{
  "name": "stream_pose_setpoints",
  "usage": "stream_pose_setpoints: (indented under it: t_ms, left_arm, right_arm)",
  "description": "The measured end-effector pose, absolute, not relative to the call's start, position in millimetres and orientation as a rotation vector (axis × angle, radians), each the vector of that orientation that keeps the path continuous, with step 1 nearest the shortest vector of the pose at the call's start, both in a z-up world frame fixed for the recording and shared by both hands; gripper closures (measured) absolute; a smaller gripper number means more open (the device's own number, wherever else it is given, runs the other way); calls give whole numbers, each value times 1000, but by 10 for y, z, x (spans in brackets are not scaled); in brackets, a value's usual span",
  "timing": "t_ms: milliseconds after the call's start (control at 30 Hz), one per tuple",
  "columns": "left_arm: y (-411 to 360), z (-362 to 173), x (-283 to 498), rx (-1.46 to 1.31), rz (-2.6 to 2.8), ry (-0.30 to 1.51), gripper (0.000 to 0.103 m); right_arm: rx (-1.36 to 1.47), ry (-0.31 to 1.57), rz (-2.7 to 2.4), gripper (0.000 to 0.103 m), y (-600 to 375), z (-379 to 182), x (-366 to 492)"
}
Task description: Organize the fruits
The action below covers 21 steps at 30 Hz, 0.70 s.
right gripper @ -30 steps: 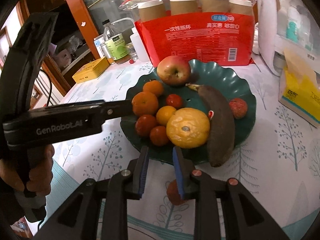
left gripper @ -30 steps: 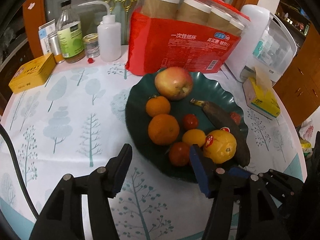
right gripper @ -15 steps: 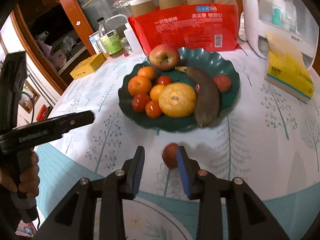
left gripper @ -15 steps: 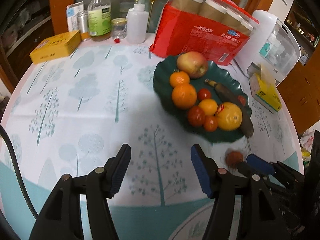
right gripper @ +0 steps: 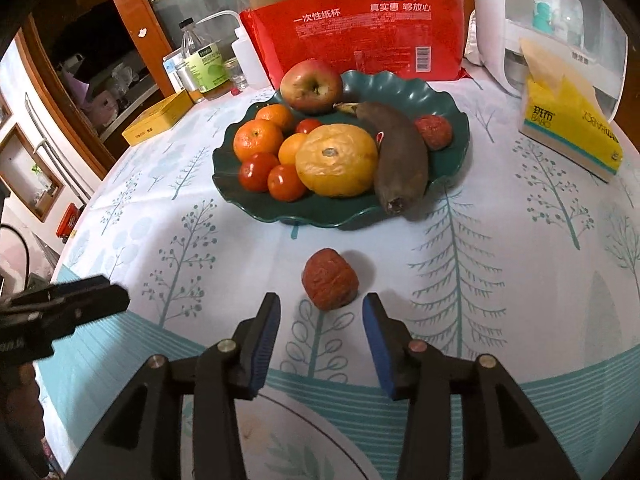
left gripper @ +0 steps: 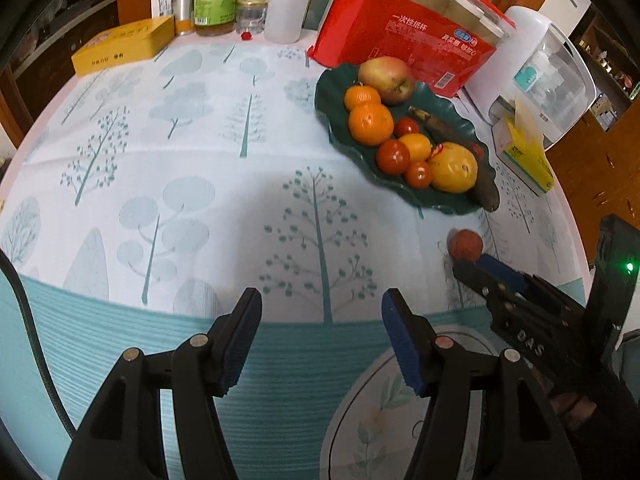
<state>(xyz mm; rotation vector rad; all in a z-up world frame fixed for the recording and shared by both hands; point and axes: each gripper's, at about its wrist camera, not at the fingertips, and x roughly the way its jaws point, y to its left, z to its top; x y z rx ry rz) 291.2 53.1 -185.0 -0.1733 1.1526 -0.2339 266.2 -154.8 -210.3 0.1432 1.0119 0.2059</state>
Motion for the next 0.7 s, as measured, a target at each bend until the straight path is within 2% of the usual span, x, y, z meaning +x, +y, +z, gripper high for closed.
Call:
stream_pose_setpoints:
  t_ms: [333,367,433,700]
  left_arm:
    - [664,-1930,2795,-190,-212,1185,42]
    - [672,-1935,2791,-190,-208,1187,42]
    - [687,-1937,2784,-192,-204,1189,42]
    - [677,-1898,2782,-177,-204,1178,42]
  right_arm:
    - [111,993,201,61,-1485,-2151,2720]
    - [110,992,200,62,-1482,-2154,2725]
    - [105,992,199,73,-1480,-2154,2734]
    - [91,995,219,73,-1449,-2085,2739]
